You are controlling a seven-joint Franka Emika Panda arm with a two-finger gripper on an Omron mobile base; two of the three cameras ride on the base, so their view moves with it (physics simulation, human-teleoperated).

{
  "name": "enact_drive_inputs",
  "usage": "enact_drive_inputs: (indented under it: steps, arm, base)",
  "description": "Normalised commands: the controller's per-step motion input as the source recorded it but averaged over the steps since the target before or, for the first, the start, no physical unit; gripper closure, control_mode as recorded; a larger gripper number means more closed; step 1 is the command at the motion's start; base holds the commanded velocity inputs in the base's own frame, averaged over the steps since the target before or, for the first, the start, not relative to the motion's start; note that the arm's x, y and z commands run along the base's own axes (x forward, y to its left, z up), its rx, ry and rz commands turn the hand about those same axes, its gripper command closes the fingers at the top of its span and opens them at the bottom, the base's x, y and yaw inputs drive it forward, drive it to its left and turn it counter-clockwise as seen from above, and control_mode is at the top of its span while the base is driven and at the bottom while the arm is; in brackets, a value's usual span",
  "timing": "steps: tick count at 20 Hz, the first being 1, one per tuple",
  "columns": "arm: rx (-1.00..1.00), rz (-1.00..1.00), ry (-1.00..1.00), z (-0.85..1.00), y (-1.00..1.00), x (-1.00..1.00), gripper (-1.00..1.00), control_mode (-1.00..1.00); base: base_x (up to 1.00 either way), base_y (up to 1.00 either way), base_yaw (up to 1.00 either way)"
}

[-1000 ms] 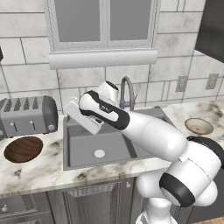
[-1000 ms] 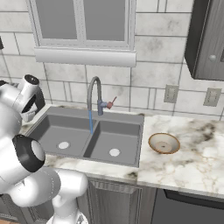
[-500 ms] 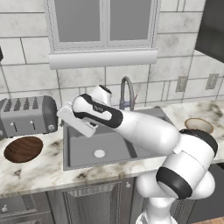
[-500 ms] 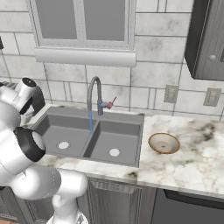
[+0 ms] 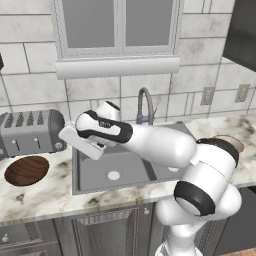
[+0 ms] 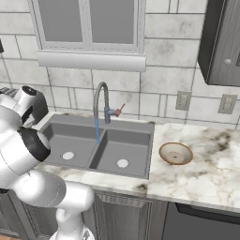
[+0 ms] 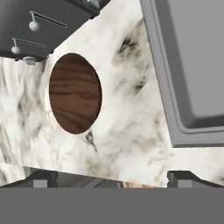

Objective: Rinse each bowl for a few seconds and place them down in the sink or on the counter.

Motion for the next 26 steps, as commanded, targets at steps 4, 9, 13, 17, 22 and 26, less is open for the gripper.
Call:
enact_drive_inputs:
  steps: [4,9,13,17,22,26]
  arm:
    - [0.00,0.05,-0.01,-0.14,0.17,0.06,-1.00,-1.00]
    - [-0.01,0.04,-0.05,-0.09,0.12,0.08,-1.00,-1.00]
    - [-0.02,0.03,-0.05,-0.10,0.09,0.10,-1.00,-1.00]
    - [-0.02,0.03,-0.07,-0.10,0.01,0.10,-1.00,-1.00]
    - [-0.01,0.03,-0.05,-0.11,0.02,0.14,-1.00,-1.00]
    - [0.00,0.02,-0.03,-0.12,0.09,0.15,-1.00,-1.00]
  base:
    - [0.00,0.00,0.00]
    - [0.00,0.00,0.00]
    - [0.00,0.00,0.00]
    - [0.00,0.00,0.00]
    - [0.00,0.00,0.00]
    - [0.00,0.00,0.00]
